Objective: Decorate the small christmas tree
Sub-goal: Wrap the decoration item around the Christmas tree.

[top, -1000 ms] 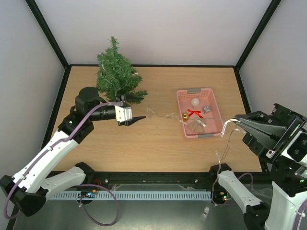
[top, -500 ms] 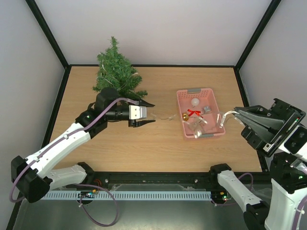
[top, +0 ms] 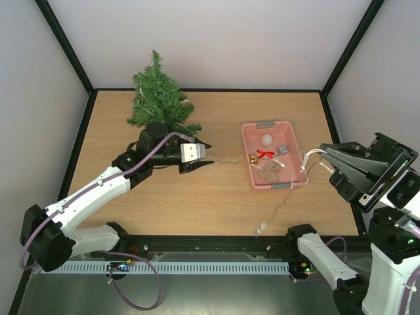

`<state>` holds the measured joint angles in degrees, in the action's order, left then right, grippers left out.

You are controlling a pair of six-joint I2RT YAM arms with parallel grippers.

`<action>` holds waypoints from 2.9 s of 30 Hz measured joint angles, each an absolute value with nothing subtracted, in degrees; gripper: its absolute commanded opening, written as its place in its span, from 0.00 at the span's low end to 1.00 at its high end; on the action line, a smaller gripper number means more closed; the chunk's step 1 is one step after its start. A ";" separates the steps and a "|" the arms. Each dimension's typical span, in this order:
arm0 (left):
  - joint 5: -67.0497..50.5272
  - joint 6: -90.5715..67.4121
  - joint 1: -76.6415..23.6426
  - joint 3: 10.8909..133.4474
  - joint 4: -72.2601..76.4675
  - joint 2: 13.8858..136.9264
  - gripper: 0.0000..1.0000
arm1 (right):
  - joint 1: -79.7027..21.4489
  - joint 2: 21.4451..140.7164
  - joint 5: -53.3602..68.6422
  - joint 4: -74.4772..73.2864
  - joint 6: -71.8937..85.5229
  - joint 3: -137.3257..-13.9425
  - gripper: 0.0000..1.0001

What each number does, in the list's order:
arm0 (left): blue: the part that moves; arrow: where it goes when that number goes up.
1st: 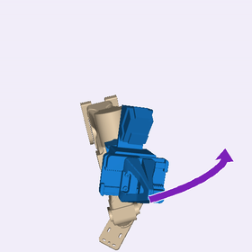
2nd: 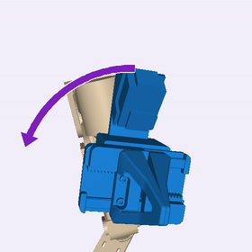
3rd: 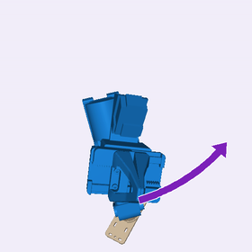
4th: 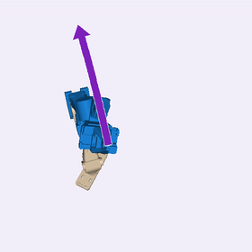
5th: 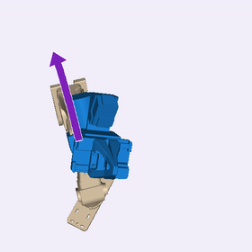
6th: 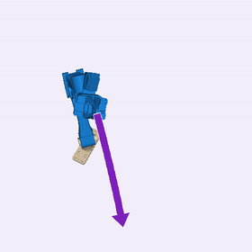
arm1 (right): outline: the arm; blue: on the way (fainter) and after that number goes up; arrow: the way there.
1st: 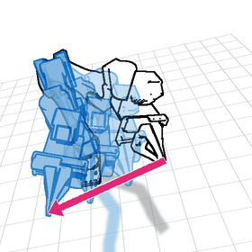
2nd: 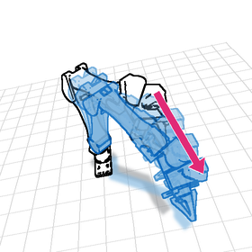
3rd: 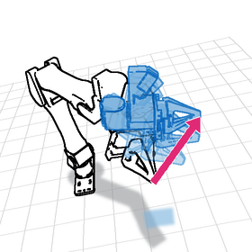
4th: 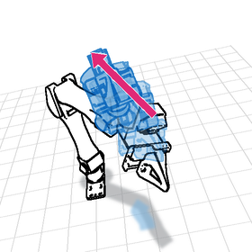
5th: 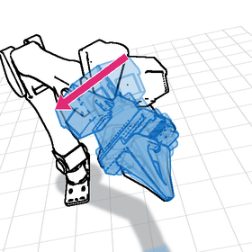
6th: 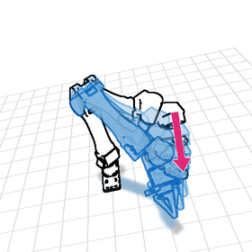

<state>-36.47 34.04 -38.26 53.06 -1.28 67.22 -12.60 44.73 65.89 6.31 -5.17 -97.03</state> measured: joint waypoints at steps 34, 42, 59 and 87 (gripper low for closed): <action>-40.93 28.86 -39.00 57.12 7.33 73.49 0.02 | -12.60 44.14 63.81 5.58 -7.88 -96.84 0.02; -38.15 28.99 -39.27 62.72 10.96 77.12 0.02 | -12.60 43.81 61.98 4.82 -9.30 -95.79 0.02; -25.12 20.51 -39.22 53.91 11.31 56.84 0.03 | -12.60 43.07 48.73 14.46 0.73 -89.27 0.02; -35.00 11.97 -38.24 64.93 3.51 65.43 0.60 | -12.60 66.78 45.19 38.41 31.57 -101.62 0.02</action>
